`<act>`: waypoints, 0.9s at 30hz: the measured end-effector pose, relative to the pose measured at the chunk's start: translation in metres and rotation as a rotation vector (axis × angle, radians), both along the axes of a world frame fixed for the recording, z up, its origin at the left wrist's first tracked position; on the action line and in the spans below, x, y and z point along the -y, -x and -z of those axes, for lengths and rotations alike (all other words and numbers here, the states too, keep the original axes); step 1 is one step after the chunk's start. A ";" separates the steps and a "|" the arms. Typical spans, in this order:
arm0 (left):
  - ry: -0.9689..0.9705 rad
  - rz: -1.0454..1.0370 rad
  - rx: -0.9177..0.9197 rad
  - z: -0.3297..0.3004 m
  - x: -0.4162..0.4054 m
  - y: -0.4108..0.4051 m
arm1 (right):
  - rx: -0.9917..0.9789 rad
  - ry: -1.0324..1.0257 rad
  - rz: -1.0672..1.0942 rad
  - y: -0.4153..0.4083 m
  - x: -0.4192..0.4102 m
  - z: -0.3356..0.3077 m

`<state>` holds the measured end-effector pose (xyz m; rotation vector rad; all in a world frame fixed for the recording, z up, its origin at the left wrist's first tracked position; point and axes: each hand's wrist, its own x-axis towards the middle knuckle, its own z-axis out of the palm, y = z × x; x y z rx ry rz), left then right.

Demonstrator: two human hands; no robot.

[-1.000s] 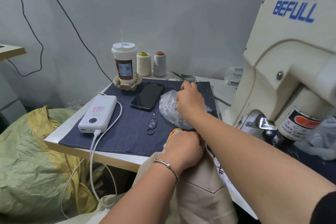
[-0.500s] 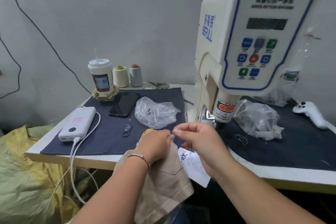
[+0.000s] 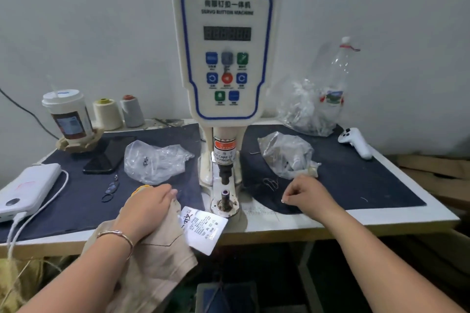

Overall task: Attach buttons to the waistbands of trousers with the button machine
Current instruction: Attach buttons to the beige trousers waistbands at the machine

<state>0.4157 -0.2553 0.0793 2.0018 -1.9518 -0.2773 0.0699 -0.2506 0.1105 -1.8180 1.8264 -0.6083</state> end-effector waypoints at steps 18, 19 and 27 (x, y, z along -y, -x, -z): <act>0.025 -0.024 -0.001 0.007 0.004 -0.001 | 0.089 0.145 0.056 0.008 0.007 0.036; 0.026 -0.026 -0.002 0.007 0.004 -0.001 | 0.068 0.148 0.055 0.007 0.008 0.036; 0.041 -0.021 -0.004 0.008 0.004 -0.002 | -0.044 0.205 0.117 -0.002 0.010 0.037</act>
